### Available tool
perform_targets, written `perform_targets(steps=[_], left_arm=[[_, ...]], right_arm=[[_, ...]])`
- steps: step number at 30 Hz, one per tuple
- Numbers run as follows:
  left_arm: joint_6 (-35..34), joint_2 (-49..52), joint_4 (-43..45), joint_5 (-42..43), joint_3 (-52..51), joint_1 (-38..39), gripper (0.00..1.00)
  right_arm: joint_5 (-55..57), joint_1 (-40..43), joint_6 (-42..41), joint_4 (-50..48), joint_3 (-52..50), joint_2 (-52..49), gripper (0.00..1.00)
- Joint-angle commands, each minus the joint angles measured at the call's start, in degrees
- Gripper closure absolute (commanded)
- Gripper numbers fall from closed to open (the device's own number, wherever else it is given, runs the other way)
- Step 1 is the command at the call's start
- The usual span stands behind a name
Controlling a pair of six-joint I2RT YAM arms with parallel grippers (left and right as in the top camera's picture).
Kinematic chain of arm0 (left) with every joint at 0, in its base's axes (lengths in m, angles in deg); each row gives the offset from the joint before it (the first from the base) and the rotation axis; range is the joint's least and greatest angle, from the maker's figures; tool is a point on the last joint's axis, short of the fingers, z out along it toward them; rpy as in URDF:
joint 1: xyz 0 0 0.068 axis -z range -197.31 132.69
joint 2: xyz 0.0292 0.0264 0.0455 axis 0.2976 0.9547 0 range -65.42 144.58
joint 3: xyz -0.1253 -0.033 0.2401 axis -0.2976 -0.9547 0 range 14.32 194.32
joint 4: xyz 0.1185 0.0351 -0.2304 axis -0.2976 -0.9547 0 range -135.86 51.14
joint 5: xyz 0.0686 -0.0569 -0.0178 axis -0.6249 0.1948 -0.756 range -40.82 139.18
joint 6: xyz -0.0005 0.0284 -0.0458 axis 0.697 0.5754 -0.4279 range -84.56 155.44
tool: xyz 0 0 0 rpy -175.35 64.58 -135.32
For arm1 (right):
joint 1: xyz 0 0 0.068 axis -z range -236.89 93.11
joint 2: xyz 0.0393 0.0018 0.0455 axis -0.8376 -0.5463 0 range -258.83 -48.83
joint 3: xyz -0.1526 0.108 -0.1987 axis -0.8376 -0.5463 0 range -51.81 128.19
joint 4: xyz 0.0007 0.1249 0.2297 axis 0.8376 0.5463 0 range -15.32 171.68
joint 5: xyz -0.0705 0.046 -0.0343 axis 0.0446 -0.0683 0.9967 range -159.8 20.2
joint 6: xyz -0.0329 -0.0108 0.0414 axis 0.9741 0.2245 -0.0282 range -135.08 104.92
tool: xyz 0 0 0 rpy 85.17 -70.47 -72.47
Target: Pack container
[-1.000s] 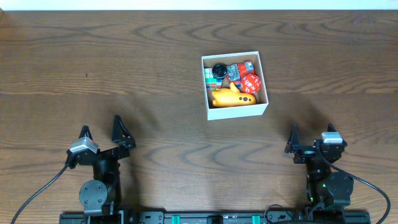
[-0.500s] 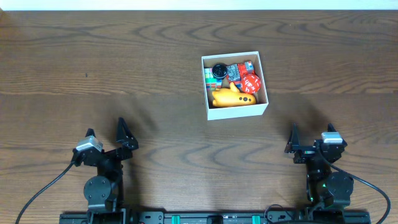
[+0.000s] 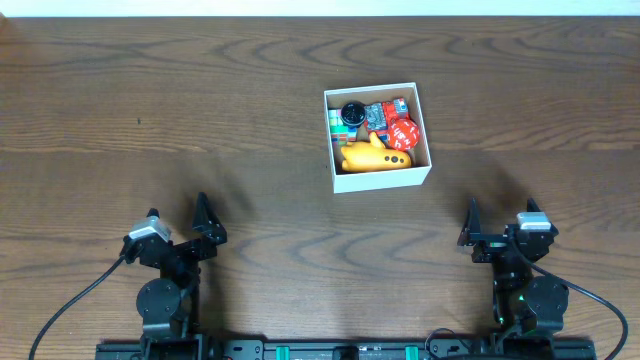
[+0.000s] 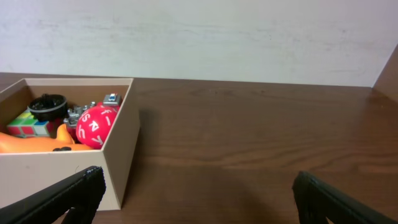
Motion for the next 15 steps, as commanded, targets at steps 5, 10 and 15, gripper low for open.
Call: perform_targets(steps=[5, 10, 15], left_arm=[[0.6, -0.5, -4.0, 0.3, -0.3, 0.1, 0.02], [0.6, -0.5, -4.1, 0.3, -0.3, 0.1, 0.02], [3.5, -0.5, -4.1, 0.3, -0.3, 0.1, 0.02]], right_arm=[[0.0, -1.2, 0.8, 0.2, -0.1, 0.4, 0.01], [0.0, -1.2, 0.8, 0.2, -0.1, 0.4, 0.01], [0.0, -1.2, 0.8, 0.2, -0.1, 0.4, 0.01]])
